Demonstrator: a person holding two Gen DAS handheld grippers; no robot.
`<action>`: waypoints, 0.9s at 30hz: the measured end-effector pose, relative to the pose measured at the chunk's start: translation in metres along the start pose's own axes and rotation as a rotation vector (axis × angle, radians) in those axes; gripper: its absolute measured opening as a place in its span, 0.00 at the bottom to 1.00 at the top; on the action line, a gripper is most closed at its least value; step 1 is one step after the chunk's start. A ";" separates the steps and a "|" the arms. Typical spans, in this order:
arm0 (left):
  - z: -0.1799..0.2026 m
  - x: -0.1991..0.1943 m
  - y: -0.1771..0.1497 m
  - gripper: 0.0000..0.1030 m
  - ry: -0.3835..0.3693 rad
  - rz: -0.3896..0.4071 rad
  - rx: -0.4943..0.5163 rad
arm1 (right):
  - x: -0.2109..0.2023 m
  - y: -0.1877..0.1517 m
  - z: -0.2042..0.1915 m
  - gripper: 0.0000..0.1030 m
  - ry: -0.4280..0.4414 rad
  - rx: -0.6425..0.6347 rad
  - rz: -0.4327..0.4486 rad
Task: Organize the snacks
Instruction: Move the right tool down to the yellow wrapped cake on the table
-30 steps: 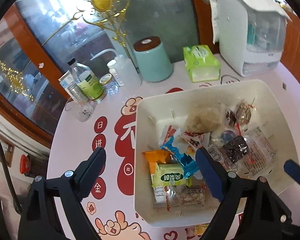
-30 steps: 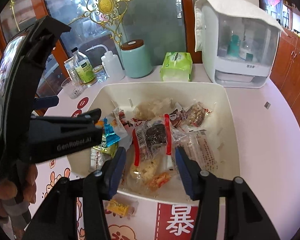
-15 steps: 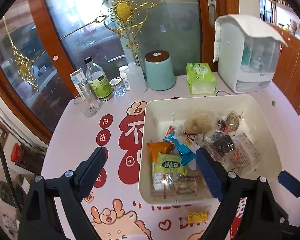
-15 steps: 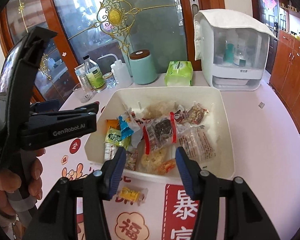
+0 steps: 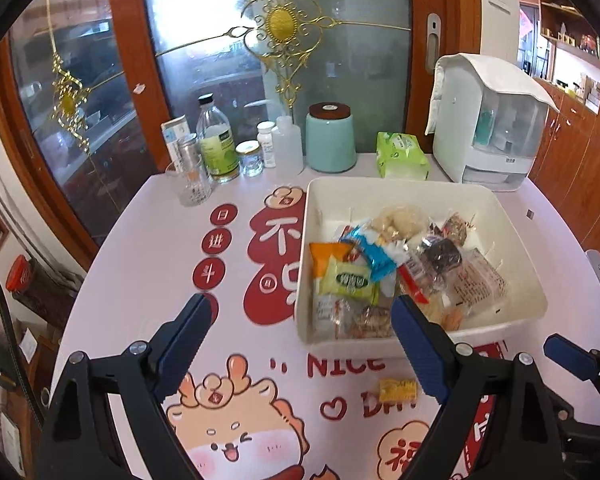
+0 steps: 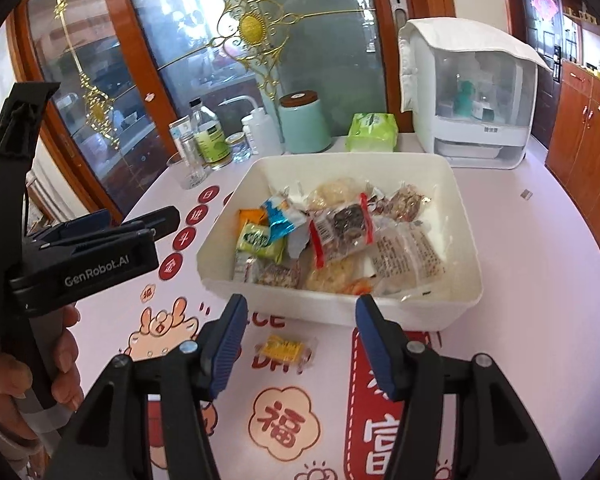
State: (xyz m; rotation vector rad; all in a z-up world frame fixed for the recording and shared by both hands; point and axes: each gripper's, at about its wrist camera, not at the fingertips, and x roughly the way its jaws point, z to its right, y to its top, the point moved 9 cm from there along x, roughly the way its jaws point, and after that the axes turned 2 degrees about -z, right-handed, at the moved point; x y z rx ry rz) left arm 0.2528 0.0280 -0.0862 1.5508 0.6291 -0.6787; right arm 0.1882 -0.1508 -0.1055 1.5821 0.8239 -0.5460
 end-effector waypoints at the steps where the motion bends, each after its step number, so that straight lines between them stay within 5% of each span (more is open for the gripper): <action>1: -0.003 0.000 -0.007 0.88 -0.001 -0.003 -0.006 | -0.001 -0.004 -0.002 0.55 0.002 -0.008 -0.001; 17: -0.030 0.039 -0.107 0.88 -0.015 -0.136 -0.060 | 0.053 -0.069 0.018 0.56 0.077 0.038 -0.174; 27: -0.040 0.065 -0.155 0.88 -0.041 -0.243 -0.160 | 0.121 -0.074 -0.010 0.56 0.041 -0.252 -0.235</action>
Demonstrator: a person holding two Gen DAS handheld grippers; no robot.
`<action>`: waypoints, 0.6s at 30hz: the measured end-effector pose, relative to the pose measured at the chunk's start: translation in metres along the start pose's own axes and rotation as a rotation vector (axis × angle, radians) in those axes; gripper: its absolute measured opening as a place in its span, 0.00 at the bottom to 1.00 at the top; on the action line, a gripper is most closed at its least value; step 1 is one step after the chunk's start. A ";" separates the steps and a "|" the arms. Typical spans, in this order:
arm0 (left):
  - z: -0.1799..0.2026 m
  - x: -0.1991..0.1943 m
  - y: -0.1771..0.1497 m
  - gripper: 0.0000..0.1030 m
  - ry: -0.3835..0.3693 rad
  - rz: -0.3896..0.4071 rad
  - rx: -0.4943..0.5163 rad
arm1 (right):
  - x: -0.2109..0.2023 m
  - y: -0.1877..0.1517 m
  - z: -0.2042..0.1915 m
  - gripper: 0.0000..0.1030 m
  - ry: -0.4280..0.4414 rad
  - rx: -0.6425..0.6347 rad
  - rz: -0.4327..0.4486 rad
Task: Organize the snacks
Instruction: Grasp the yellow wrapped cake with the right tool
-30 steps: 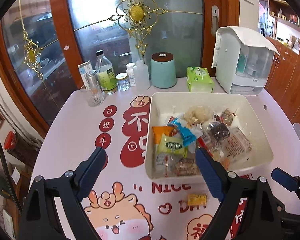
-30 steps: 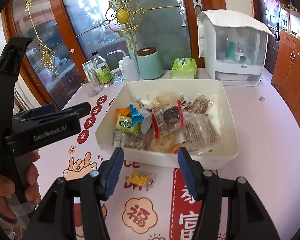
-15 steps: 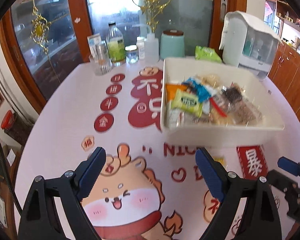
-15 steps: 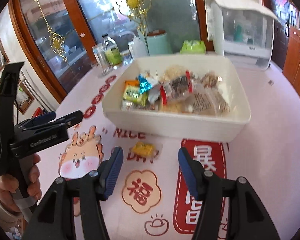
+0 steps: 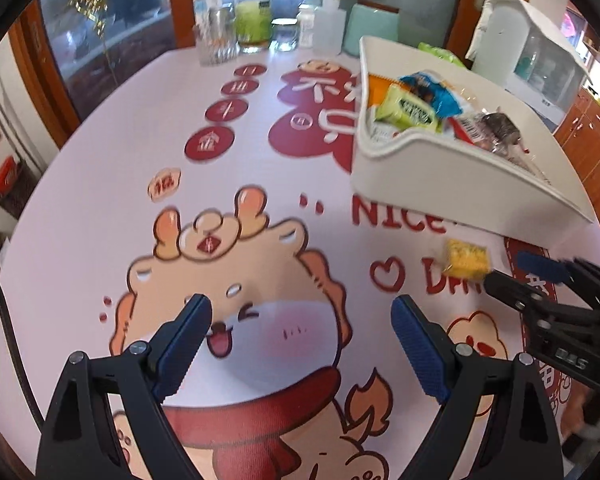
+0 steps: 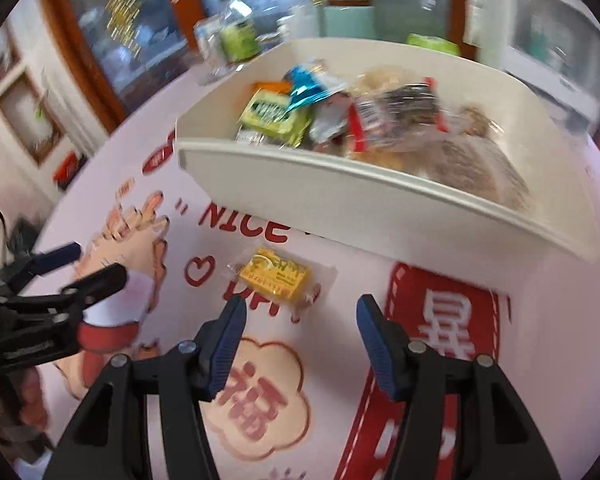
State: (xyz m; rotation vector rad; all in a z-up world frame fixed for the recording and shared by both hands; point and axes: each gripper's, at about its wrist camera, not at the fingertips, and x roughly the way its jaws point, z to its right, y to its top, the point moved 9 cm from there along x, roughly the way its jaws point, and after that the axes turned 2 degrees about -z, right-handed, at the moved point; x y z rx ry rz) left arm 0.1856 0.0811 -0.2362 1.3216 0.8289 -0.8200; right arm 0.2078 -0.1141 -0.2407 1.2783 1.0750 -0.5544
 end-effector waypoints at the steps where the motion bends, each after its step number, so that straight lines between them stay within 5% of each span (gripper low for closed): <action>1: -0.003 0.002 -0.003 0.88 0.001 -0.007 -0.009 | 0.006 0.001 -0.002 0.56 -0.010 -0.041 -0.007; 14: -0.017 0.017 -0.014 0.88 0.005 -0.049 -0.101 | 0.042 0.013 -0.013 0.56 0.045 -0.253 -0.045; 18: -0.014 0.020 -0.015 0.88 0.003 -0.057 -0.103 | 0.039 0.007 -0.017 0.27 0.041 -0.267 -0.032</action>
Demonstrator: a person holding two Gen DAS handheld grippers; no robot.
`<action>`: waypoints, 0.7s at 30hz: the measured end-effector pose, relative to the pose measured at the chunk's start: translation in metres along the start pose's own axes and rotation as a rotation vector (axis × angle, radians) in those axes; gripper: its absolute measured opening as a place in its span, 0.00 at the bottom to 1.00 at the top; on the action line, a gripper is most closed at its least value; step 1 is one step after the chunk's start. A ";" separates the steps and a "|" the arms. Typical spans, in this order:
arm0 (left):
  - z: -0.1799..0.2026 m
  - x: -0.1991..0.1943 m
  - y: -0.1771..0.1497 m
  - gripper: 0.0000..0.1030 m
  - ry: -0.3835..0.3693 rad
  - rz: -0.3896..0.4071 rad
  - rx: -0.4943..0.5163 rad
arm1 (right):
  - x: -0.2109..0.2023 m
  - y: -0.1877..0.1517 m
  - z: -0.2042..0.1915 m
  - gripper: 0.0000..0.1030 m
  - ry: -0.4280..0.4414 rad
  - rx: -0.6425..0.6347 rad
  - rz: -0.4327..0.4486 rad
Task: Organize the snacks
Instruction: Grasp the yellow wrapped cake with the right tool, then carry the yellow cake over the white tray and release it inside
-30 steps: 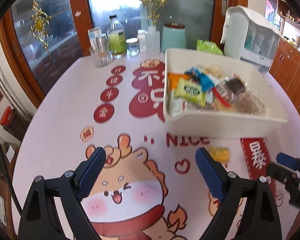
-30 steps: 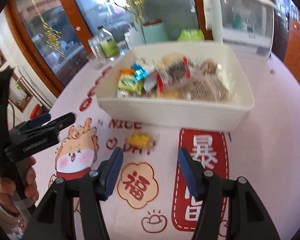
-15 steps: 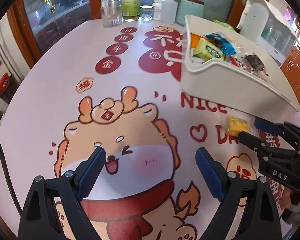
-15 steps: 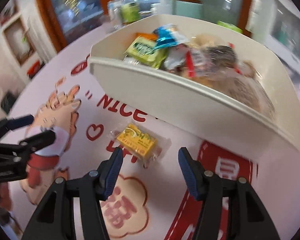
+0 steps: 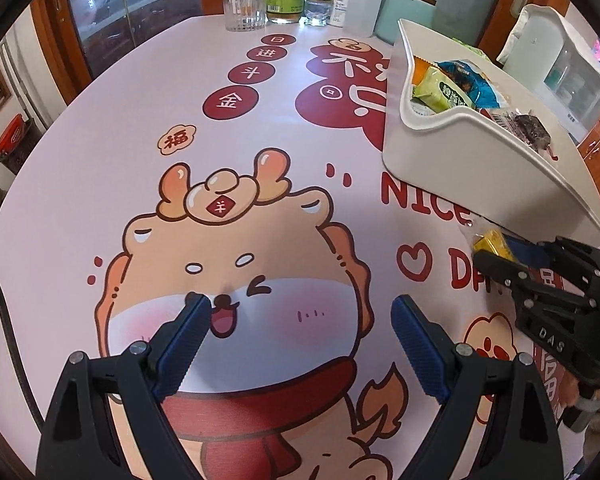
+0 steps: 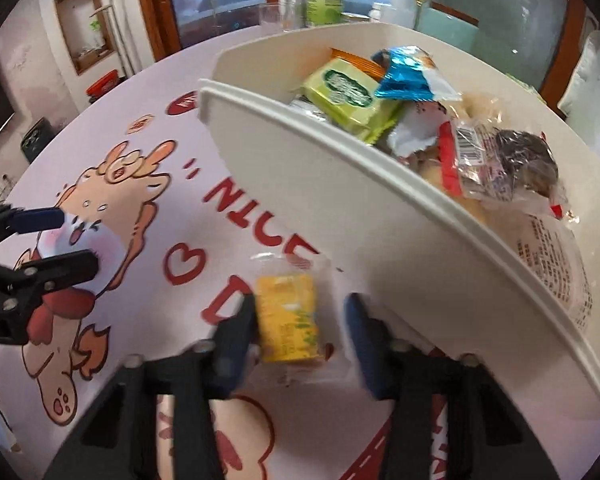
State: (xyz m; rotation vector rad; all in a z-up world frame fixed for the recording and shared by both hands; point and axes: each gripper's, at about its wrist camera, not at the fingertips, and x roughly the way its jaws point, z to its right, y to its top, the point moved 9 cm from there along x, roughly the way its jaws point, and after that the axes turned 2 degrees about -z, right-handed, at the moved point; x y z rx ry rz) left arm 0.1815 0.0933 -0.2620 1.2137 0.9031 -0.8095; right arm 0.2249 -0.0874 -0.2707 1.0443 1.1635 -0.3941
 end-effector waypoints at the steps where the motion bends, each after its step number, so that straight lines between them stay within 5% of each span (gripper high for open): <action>1: 0.002 0.001 0.000 0.88 -0.002 -0.002 0.000 | -0.002 0.000 -0.001 0.27 -0.005 0.011 -0.001; 12: 0.041 -0.010 0.012 0.88 -0.056 -0.006 0.067 | -0.039 -0.030 -0.011 0.26 0.059 0.191 0.016; 21: 0.091 -0.052 0.064 0.88 -0.083 0.087 0.185 | -0.100 -0.003 0.021 0.26 0.020 0.306 0.132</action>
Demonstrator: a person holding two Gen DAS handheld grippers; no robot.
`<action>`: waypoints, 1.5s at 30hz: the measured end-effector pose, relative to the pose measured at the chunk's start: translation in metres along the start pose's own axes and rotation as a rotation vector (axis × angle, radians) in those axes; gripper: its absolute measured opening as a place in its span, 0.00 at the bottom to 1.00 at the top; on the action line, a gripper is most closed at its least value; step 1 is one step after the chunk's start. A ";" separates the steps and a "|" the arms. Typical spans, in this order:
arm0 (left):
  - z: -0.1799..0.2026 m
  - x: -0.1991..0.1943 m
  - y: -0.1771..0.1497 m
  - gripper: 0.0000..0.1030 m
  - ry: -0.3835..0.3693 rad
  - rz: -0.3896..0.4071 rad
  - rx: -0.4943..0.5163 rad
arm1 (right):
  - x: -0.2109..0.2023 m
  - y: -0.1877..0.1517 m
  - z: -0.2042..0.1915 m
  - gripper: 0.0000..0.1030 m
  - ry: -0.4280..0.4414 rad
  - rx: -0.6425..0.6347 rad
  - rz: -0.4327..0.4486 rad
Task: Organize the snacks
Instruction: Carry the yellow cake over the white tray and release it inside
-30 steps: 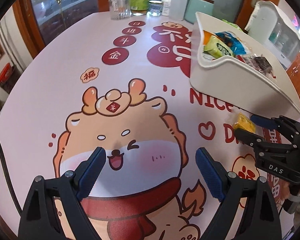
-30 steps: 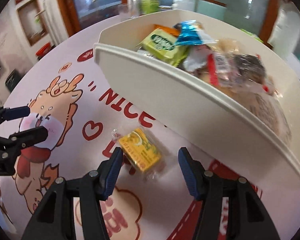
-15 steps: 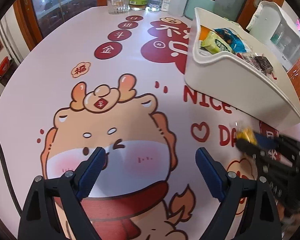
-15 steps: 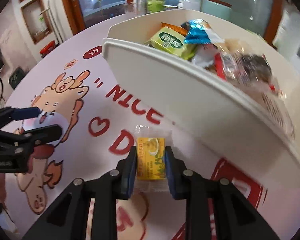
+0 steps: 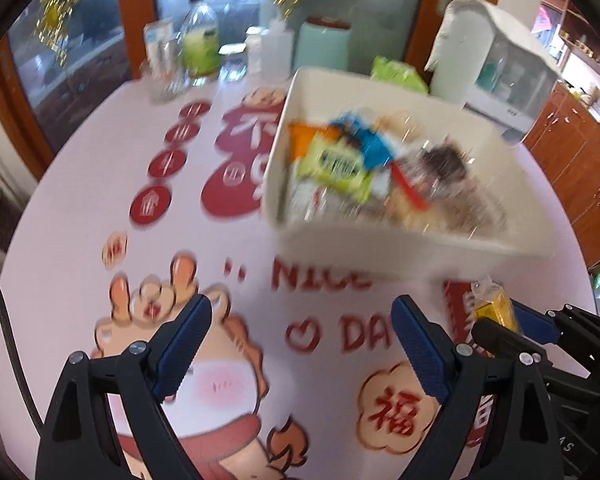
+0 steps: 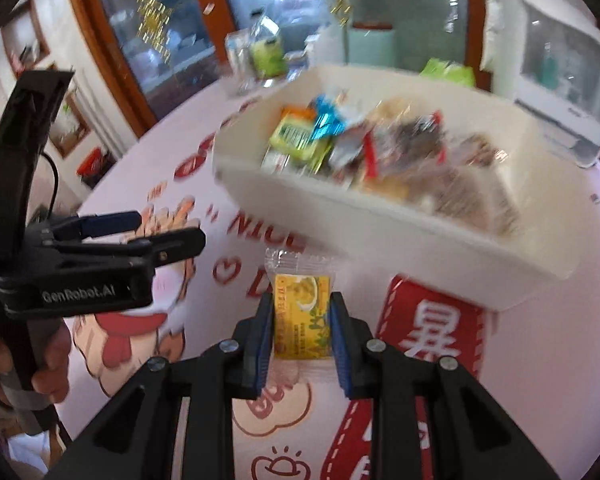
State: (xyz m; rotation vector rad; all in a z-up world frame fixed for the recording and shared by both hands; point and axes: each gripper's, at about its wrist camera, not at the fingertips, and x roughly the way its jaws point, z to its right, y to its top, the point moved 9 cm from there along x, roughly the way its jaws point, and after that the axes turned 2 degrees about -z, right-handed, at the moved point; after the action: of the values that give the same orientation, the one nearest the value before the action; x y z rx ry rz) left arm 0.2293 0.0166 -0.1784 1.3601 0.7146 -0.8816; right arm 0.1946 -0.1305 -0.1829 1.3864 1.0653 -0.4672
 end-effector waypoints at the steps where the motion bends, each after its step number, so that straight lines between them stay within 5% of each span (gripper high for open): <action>1: 0.004 -0.004 0.009 0.88 -0.002 0.011 0.007 | -0.008 0.007 0.005 0.26 -0.006 0.014 0.015; 15: 0.037 -0.047 0.126 0.99 0.043 0.201 0.112 | -0.060 0.110 0.069 0.26 -0.163 0.175 0.156; 25: 0.039 -0.035 0.169 0.99 0.091 0.231 0.135 | -0.055 0.151 0.090 0.28 -0.234 0.212 0.178; 29: 0.035 -0.017 0.179 0.99 0.131 0.214 0.138 | -0.033 0.157 0.098 0.31 -0.238 0.242 0.131; 34: 0.025 0.009 0.177 0.99 0.165 0.164 0.101 | -0.014 0.154 0.099 0.49 -0.269 0.250 0.083; 45: 0.021 0.020 0.151 0.99 0.133 0.108 0.087 | -0.007 0.130 0.091 0.54 -0.258 0.290 0.064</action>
State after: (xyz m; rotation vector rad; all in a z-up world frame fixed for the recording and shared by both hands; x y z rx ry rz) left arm 0.3675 -0.0076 -0.1163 1.5315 0.7036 -0.7491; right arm 0.3262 -0.1928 -0.1192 1.5589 0.7613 -0.7546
